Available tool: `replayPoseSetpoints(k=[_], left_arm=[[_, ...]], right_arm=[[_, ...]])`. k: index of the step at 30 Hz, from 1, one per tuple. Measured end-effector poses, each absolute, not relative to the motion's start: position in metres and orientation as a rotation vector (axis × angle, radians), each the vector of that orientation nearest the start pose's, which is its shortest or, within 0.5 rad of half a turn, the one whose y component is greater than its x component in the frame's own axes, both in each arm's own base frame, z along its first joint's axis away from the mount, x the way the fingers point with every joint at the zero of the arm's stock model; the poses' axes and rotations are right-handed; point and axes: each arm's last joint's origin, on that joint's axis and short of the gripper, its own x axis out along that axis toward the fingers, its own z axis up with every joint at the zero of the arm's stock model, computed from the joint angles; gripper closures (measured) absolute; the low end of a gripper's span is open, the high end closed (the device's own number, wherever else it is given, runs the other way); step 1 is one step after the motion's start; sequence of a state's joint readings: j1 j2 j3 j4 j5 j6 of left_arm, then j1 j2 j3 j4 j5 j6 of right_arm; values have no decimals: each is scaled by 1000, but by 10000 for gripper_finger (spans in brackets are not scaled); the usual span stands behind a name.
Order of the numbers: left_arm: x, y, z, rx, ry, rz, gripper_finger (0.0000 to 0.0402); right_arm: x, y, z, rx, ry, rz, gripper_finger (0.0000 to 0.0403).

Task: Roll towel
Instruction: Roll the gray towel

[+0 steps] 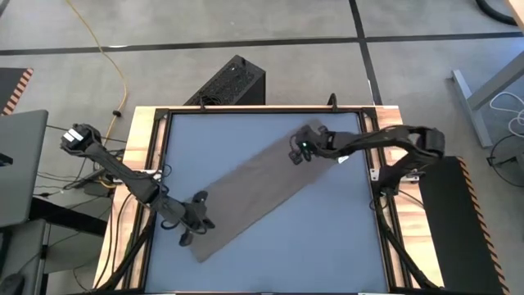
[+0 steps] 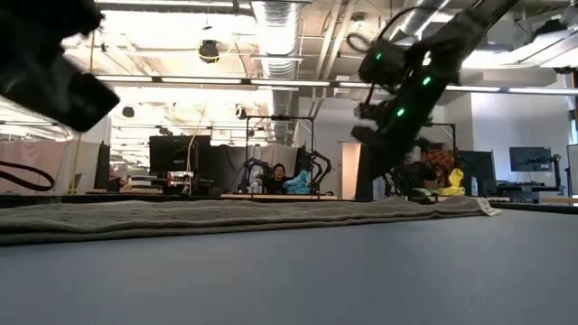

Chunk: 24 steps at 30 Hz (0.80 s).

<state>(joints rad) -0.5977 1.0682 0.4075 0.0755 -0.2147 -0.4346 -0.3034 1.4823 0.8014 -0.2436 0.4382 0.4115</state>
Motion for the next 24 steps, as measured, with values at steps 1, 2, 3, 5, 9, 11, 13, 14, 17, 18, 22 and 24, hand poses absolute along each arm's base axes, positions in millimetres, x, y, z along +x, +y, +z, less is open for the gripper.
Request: replayPoseSetpoints(k=[1,2,3,5,9,11,13,14,17,18,22,24], left_arm=[[173,-109,182,-166,596,-233,401],[173,-107,182,-151,596,-222,401],[173,-105,180,-138,613,-206,401],[172,-100,175,-117,660,-174,401],[170,-87,165,-99,757,-64,401],[167,-81,158,-102,791,-20,401],[164,-77,150,-126,822,-13,402],[162,-76,146,-140,838,-11,401],[158,-74,138,-189,865,-5,401],[156,-74,136,-206,871,-6,401],[154,-76,132,-276,875,-55,401],[154,-80,133,-293,860,-77,401]], right_arm=[[260,-91,188,304,783,-892,375],[255,-86,191,303,764,-938,378],[249,-81,191,307,741,-985,380],[238,-74,184,338,723,-1051,382],[221,-67,159,445,692,-1114,378],[214,-65,145,501,683,-1155,374],[208,-63,133,541,675,-1190,373],[206,-61,128,544,661,-1216,373],[202,-59,117,540,611,-1291,377],[200,-59,112,536,607,-1309,378],[206,-62,99,517,588,-1332,378],[211,-64,93,478,576,-1338,377]])
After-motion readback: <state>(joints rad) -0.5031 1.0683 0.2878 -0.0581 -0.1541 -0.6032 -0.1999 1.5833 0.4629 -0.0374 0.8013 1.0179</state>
